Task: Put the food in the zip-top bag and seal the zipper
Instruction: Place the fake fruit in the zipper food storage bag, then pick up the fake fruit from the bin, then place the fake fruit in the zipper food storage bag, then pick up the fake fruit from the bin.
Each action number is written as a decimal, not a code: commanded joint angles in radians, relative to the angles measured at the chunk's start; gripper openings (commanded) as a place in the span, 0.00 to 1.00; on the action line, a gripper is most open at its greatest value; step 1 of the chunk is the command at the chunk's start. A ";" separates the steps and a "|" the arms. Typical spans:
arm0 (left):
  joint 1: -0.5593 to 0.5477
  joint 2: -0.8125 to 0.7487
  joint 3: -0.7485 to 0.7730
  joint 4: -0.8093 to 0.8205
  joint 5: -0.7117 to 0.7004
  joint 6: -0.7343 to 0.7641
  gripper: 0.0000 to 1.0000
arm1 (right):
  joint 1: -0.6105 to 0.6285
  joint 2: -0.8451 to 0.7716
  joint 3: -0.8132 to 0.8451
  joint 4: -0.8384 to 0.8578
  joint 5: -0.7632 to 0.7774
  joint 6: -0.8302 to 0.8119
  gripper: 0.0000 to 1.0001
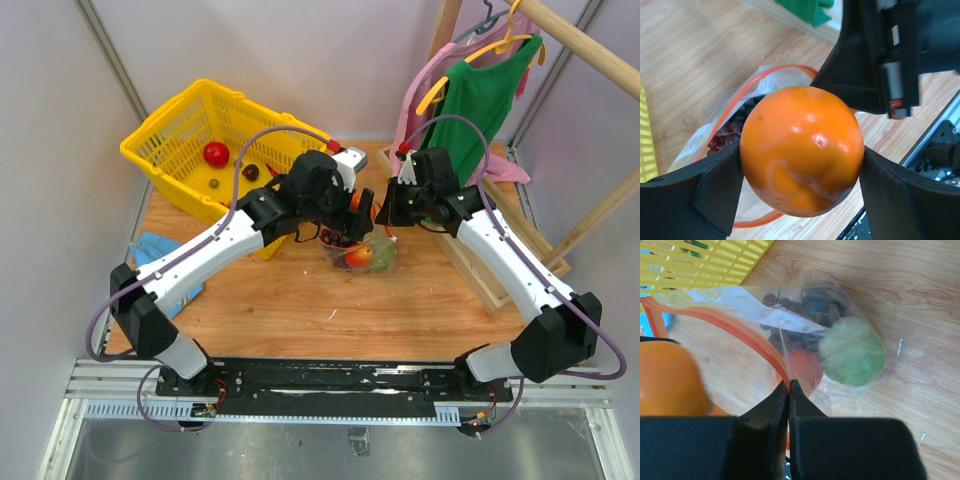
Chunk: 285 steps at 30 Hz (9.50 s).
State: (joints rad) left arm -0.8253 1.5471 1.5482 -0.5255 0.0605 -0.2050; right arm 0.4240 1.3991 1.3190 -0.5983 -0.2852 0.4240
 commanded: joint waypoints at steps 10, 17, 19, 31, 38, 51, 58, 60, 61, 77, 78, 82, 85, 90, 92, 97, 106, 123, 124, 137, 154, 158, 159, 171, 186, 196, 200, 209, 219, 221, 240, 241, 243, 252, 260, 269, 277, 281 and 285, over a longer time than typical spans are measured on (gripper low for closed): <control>-0.012 0.157 0.018 -0.099 -0.248 -0.031 0.66 | -0.010 0.000 0.019 0.010 -0.003 0.012 0.03; -0.012 0.176 0.045 -0.133 -0.272 -0.038 0.84 | -0.009 0.003 0.020 0.009 -0.002 0.011 0.04; -0.012 0.172 0.048 -0.133 -0.263 -0.036 0.87 | -0.010 0.004 0.020 0.009 -0.001 0.010 0.03; -0.012 0.140 0.048 -0.136 -0.266 -0.020 0.98 | -0.010 0.014 0.032 0.009 0.001 0.012 0.04; -0.012 0.103 0.084 -0.152 -0.278 -0.020 0.98 | -0.010 0.015 0.035 0.010 0.005 0.012 0.04; 0.122 0.019 0.144 -0.186 -0.340 -0.080 0.99 | -0.010 0.020 0.039 0.009 0.006 0.009 0.04; 0.311 0.017 0.150 -0.203 -0.275 -0.094 0.98 | -0.010 0.020 0.045 -0.001 0.010 -0.004 0.04; 0.359 0.028 0.160 -0.213 -0.261 -0.096 0.98 | -0.010 0.021 0.048 -0.004 0.012 -0.010 0.03; 0.382 0.034 0.160 -0.216 -0.259 -0.095 0.99 | -0.010 0.021 0.048 -0.004 0.012 -0.011 0.04; 0.623 0.277 0.178 -0.242 -0.347 -0.057 0.97 | -0.010 0.030 0.054 -0.005 0.006 -0.026 0.03; 0.631 0.304 0.187 -0.253 -0.350 -0.058 0.96 | -0.010 0.031 0.056 -0.004 0.007 -0.027 0.03; 0.657 0.393 0.194 -0.275 -0.354 -0.062 0.94 | -0.010 0.031 0.060 -0.006 0.012 -0.027 0.03; 0.676 0.450 0.199 -0.276 -0.360 -0.062 0.93 | -0.011 0.034 0.065 -0.007 0.013 -0.030 0.03; 0.700 0.548 0.226 -0.299 -0.343 -0.065 0.90 | -0.011 0.044 0.077 -0.013 0.016 -0.033 0.03; 0.707 0.577 0.231 -0.306 -0.343 -0.070 0.88 | -0.011 0.046 0.079 -0.014 0.017 -0.035 0.03; 0.715 0.620 0.217 -0.299 -0.318 -0.074 0.85 | -0.012 0.053 0.083 -0.016 0.020 -0.034 0.03; 0.715 0.651 0.180 -0.276 -0.242 -0.073 0.60 | -0.018 0.057 0.087 -0.019 0.017 -0.037 0.03; 0.705 0.462 0.151 -0.264 -0.122 -0.075 0.05 | -0.019 0.049 0.085 -0.019 0.014 -0.031 0.03; 0.698 0.444 0.151 -0.259 -0.123 -0.072 0.05 | -0.019 0.048 0.085 -0.018 0.014 -0.031 0.03; 0.602 0.210 0.204 -0.260 -0.103 -0.047 0.05 | -0.019 0.031 0.072 -0.009 0.021 -0.022 0.03; 0.420 -0.064 0.232 -0.197 -0.013 0.012 0.06 | -0.019 -0.013 0.029 0.019 0.010 0.000 0.03; 0.346 -0.091 0.195 -0.179 0.035 0.082 0.06 | -0.018 -0.020 0.013 0.033 0.001 0.015 0.03; 0.326 -0.096 0.186 -0.176 0.040 0.100 0.06 | -0.017 -0.021 0.009 0.035 -0.001 0.017 0.03; 0.138 -0.084 0.105 -0.136 0.235 0.279 0.04 | -0.017 -0.040 -0.009 0.038 -0.007 0.023 0.03; 0.062 0.071 0.092 -0.053 0.275 0.400 0.08 | -0.018 -0.064 -0.024 0.037 -0.027 0.006 0.03; 0.032 0.180 0.106 -0.051 0.223 0.420 0.33 | -0.018 -0.077 -0.026 0.035 -0.033 -0.012 0.03; 0.016 0.190 0.100 -0.033 0.155 0.427 0.57 | -0.018 -0.082 -0.027 0.032 -0.032 -0.016 0.03; 0.008 0.156 0.085 -0.010 0.025 0.400 0.67 | -0.018 -0.081 -0.031 0.033 -0.032 -0.016 0.03; 0.008 0.064 0.074 -0.008 -0.190 0.297 0.71 | -0.018 -0.079 -0.030 0.029 -0.019 -0.014 0.03; 0.009 0.043 0.070 -0.007 -0.254 0.274 0.73 | -0.018 -0.079 -0.028 0.029 -0.017 -0.014 0.03; 0.276 -0.040 0.006 -0.004 -0.455 0.116 0.99 | -0.018 -0.062 0.000 0.023 -0.006 -0.019 0.03; 0.302 -0.032 0.008 -0.007 -0.447 0.101 0.99 | -0.018 -0.061 0.003 0.022 -0.006 -0.020 0.03; 0.372 -0.009 0.019 -0.014 -0.429 0.057 0.99 | -0.018 -0.058 0.009 0.020 -0.008 -0.022 0.03; 0.545 0.171 0.056 0.025 -0.353 0.015 0.97 | -0.018 -0.040 0.023 0.014 -0.010 -0.042 0.03; 0.651 0.378 0.129 0.128 -0.205 0.009 0.88 | -0.017 -0.029 0.025 0.013 -0.020 -0.044 0.03; 0.721 0.564 0.235 0.204 -0.095 0.038 0.81 | -0.018 -0.015 0.045 -0.003 -0.013 -0.058 0.03; 0.734 0.687 0.312 0.235 -0.016 0.059 0.76 | -0.019 0.005 0.072 -0.024 -0.005 -0.069 0.03; 0.752 0.733 0.342 0.226 -0.011 0.048 0.76 | -0.019 0.004 0.073 -0.026 -0.005 -0.071 0.03; 0.766 0.759 0.348 0.229 0.010 0.036 0.75 | -0.019 0.007 0.071 -0.026 -0.006 -0.068 0.03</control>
State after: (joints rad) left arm -0.0841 2.2799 1.8595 -0.3161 0.0376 -0.1631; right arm 0.4221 1.3994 1.3598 -0.6121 -0.3050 0.3664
